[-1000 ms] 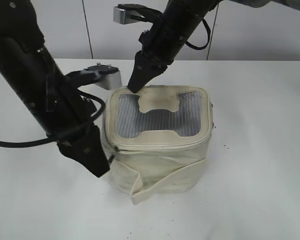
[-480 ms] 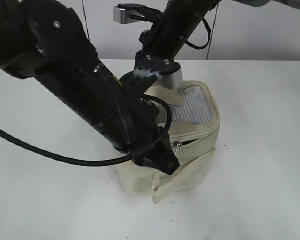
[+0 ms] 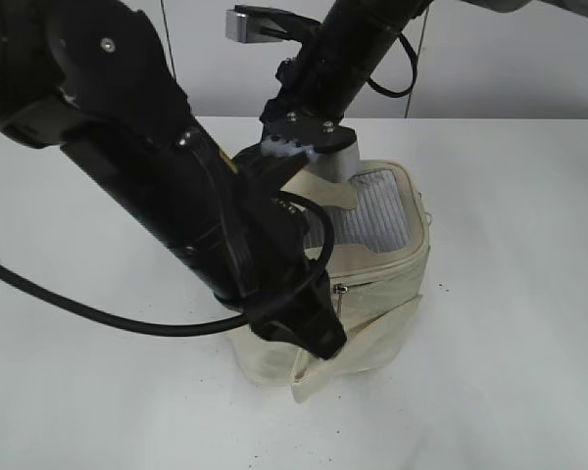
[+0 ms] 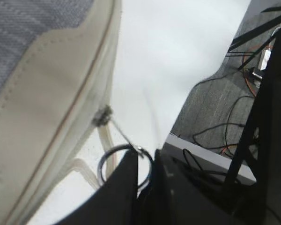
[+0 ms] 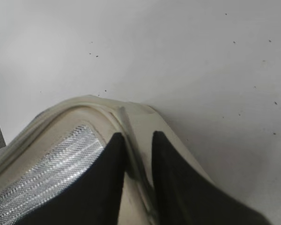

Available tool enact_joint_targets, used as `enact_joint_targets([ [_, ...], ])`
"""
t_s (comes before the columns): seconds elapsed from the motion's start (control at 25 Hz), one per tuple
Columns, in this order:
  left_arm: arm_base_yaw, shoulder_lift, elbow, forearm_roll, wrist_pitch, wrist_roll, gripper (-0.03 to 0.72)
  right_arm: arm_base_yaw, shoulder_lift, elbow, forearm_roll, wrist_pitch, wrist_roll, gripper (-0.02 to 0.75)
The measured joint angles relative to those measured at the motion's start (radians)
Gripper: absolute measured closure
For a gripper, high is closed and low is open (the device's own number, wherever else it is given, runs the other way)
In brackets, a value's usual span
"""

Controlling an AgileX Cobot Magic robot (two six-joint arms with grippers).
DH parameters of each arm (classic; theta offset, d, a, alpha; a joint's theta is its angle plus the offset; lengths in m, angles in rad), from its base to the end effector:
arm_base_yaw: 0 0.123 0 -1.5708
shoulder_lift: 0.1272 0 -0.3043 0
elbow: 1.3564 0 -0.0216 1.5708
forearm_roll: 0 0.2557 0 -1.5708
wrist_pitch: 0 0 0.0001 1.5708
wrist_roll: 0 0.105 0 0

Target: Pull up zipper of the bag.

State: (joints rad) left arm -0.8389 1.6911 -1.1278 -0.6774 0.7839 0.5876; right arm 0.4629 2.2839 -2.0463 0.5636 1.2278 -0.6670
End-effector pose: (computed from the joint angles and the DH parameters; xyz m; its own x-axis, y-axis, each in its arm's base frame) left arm 0.2001 -0.2924 0.2346 -0.5496 0.7054 -0.4477 0.8319 0.4126 -0.3711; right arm 0.4283 0.2728 0.2211 -0.5583 -0.7053 -0.4367 -0.8289 0.4528 0.3284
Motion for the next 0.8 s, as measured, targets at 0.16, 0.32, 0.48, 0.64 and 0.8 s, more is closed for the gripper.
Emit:
enact_joint_targets([
  [0.16, -0.017, -0.044, -0.002, 0.140, 0.058, -0.104, 0.442, 0.000, -0.027, 0.000, -0.066, -0.002, 0.065, 0.427],
  [0.32, -0.017, -0.096, -0.002, 0.283, 0.057, -0.160, 0.241, -0.004, -0.085, 0.000, -0.207, -0.004, 0.148, 0.262],
  [0.48, -0.011, -0.154, -0.013, 0.330, -0.012, -0.164, 0.188, -0.040, -0.139, 0.000, -0.303, -0.004, 0.212, 0.233],
  [0.64, 0.049, -0.150, -0.077, 0.335, -0.059, -0.165, 0.181, -0.117, -0.183, 0.006, -0.317, -0.005, 0.257, 0.227],
  [0.8, 0.143, -0.092, -0.179, 0.338, -0.084, -0.165, 0.180, -0.203, -0.241, 0.078, -0.316, -0.007, 0.270, 0.226],
])
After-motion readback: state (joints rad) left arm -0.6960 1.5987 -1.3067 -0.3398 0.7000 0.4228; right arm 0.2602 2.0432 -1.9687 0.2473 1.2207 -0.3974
